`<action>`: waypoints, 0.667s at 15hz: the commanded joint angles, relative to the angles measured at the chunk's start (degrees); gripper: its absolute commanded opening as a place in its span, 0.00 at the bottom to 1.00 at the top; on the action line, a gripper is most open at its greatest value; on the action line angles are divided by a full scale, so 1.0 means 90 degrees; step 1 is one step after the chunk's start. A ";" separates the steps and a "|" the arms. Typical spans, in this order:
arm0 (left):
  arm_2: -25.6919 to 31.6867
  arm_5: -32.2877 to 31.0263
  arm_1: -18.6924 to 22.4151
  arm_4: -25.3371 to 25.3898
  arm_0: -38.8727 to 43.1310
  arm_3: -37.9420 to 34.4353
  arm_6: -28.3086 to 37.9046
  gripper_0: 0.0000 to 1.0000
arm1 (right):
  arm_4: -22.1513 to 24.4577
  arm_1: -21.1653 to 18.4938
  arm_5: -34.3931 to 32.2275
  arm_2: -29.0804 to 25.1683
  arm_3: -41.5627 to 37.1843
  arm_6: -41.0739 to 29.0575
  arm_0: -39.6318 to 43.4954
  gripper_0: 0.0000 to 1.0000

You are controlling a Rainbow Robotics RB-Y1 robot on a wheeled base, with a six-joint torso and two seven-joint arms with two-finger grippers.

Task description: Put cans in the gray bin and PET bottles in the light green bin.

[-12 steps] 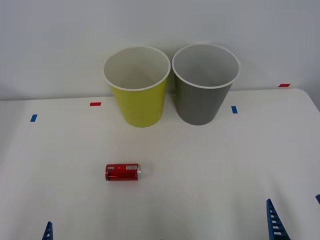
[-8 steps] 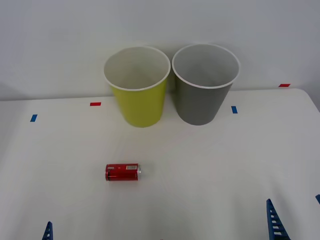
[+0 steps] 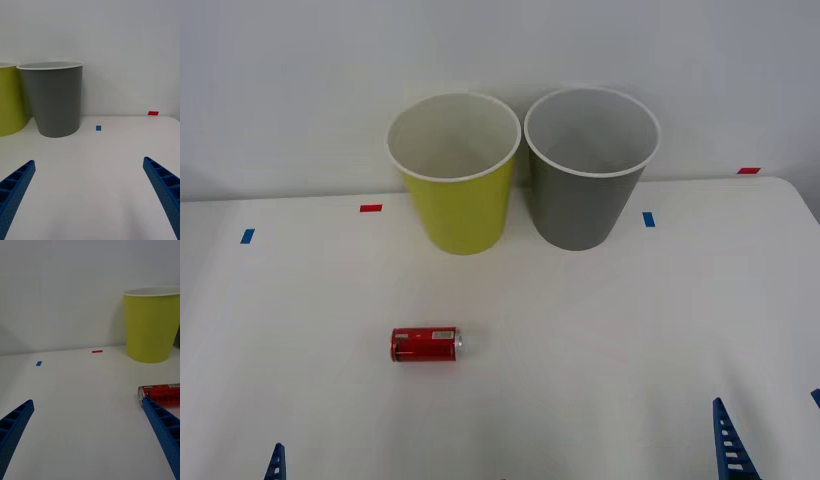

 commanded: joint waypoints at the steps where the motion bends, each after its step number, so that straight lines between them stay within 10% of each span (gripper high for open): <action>1: 0.0000 0.0000 0.0000 0.0000 0.0000 0.0000 0.0000 1.00 | -0.0001 0.0000 0.0000 0.0000 0.0000 0.0000 0.0000 1.00; 10: 0.0000 0.0000 0.0000 0.0000 0.0000 0.0000 0.0000 1.00 | -0.0001 0.0000 0.0000 0.0000 0.0000 0.0000 0.0000 1.00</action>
